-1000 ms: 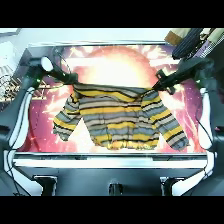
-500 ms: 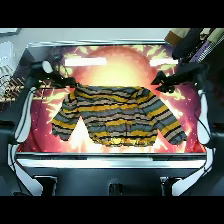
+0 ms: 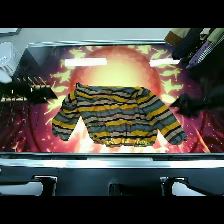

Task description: Fold the clothes and pants, and hang the long-sleeved shirts on hangers.

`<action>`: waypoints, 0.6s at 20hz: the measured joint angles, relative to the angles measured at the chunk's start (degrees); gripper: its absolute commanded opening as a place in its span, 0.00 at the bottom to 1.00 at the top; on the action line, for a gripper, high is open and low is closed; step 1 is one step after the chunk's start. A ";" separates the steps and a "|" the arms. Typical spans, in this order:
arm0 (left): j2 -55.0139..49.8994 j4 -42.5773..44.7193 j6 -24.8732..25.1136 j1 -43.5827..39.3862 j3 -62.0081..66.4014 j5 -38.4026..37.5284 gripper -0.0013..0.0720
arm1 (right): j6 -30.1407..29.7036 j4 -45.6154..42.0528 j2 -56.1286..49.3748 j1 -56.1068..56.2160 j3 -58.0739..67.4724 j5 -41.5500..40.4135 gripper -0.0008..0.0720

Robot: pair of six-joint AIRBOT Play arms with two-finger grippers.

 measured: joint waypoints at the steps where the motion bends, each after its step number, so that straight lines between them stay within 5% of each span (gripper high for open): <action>1: 3.39 -1.64 0.57 0.52 -6.05 0.57 1.00 | -0.42 0.46 2.80 -0.02 -6.80 1.01 0.70; 9: 22.56 -13.00 2.27 1.75 -38.99 3.21 1.00 | -0.13 1.55 10.80 7.28 -32.15 15.76 0.69; 11: 24.02 -14.10 2.34 1.77 -41.29 3.48 1.00 | 1.22 0.68 10.25 8.87 -33.35 18.49 0.66; 12: 24.44 -14.10 2.34 1.81 -41.99 3.45 1.00 | 1.75 0.33 9.73 9.33 -33.70 19.41 0.55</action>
